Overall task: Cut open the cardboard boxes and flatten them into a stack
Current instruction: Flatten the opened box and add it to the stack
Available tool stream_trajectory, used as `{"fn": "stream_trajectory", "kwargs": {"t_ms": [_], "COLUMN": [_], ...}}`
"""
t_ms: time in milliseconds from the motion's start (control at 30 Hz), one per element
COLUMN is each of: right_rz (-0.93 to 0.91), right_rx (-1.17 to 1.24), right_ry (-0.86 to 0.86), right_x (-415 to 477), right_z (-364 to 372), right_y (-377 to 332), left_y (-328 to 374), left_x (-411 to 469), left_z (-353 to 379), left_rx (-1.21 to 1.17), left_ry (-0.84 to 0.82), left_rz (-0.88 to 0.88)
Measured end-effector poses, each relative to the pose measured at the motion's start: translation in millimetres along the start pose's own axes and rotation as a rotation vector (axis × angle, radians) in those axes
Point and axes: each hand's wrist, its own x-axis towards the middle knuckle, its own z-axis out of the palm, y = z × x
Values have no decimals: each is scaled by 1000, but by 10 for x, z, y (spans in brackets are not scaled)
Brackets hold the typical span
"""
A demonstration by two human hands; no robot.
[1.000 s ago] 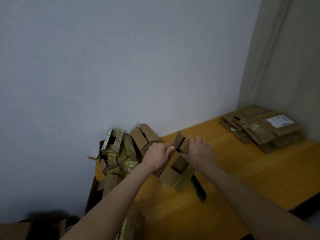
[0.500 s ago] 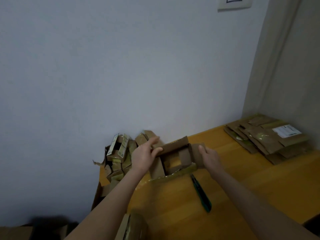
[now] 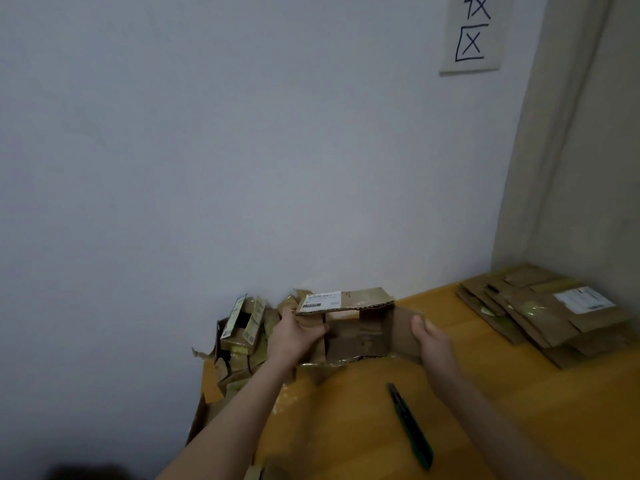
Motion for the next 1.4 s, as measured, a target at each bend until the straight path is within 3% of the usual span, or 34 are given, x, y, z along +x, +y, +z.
{"fn": "stream_trajectory", "kwargs": {"t_ms": [200,300,433,667,833,967,1200,1300,1400], "right_rz": [108,179,218,221,404,491,390,286,258], "right_rx": [193,307,381,273,202,44,42,29,66], "right_ry": [30,33,-12,-265,-491,-418,-388,-356,-358], "right_x": [89,129,141,33,35,55,-1,-49,-82], "right_z": [-110,-220,-250,-173,-388,-344,-376,-380,-373], "right_y": [74,154,225,266,329,393,487,486,454], "left_y": [-88,-84,-146,-166,-292,-207,-141,-161,-161], "left_x": [12,-17,-14,-104,-109,-172,-266,-237,-234], "left_z": [-140,-231,-332,-227,-222,-160,-137,-176,-116], "left_rx": [-434,-736,-942,-789,-886,-869,-784,-632,-834], "left_ry": [-383,-379,-614,-676,-522,-500,-710,-701,-637], "left_rz": [67,-93,-200,-448,-424,-215,11,-9,-159]}}
